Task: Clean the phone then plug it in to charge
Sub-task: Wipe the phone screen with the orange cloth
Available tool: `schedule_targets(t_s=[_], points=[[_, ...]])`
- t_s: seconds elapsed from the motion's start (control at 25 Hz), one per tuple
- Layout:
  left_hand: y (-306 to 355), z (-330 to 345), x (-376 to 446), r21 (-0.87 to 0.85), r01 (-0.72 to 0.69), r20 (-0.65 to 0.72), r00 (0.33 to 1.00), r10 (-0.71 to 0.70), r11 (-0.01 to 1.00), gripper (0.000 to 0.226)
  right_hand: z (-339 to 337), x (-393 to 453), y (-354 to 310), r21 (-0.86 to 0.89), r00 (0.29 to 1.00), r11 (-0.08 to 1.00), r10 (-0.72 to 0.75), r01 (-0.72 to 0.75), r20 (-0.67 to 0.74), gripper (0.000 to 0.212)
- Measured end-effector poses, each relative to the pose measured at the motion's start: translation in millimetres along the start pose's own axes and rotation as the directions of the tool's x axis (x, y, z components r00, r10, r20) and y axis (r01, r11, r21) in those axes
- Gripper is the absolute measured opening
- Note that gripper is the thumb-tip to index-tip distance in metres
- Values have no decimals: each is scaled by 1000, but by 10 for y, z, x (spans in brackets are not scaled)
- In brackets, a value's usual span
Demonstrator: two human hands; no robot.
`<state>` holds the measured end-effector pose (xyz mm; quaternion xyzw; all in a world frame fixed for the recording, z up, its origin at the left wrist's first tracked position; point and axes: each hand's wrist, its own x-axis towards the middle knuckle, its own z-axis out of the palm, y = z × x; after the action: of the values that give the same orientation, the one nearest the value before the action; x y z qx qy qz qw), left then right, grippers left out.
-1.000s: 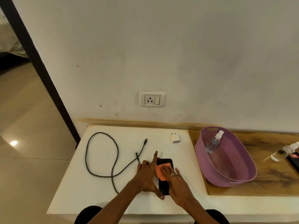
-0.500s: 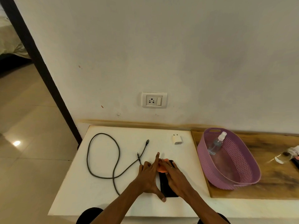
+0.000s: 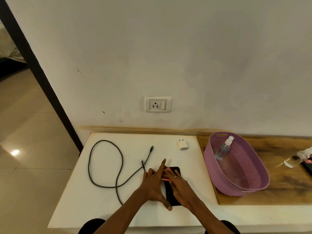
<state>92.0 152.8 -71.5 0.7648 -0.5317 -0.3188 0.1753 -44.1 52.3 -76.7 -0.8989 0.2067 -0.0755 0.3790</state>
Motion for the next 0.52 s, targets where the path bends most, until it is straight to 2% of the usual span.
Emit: schedule_targets(t_s=[0.04, 0.12, 0.2, 0.28, 0.36, 0.44, 0.52], points=[[-4, 3, -2, -3, 2, -6, 1000, -2, 1000, 167, -7, -7, -4, -49, 998, 998, 29, -26, 59, 84], [9, -1, -11, 4, 20, -9, 1000, -20, 1000, 168, 13, -58, 39, -179, 991, 982, 76, -56, 112, 63], [22, 4, -11, 26, 36, -13, 999, -36, 999, 168, 25, -140, 63, -170, 989, 982, 101, -82, 105, 49], [36, 3, -7, 49, 44, -13, 999, -44, 998, 167, 22, -209, 12, -85, 992, 994, 72, -63, 107, 53], [31, 6, -10, 63, 50, -15, 999, -49, 997, 167, 34, -269, -17, -15, 994, 999, 53, -52, 96, 47], [29, 12, -9, 69, 64, -6, 998, -64, 996, 168, 19, -357, -65, 14, 1000, 1000, -28, 28, 11, 41], [31, 25, -3, 79, 80, -24, 997, -78, 994, 169, 25, -446, -101, 66, 994, 992, -104, 106, -37, 56]])
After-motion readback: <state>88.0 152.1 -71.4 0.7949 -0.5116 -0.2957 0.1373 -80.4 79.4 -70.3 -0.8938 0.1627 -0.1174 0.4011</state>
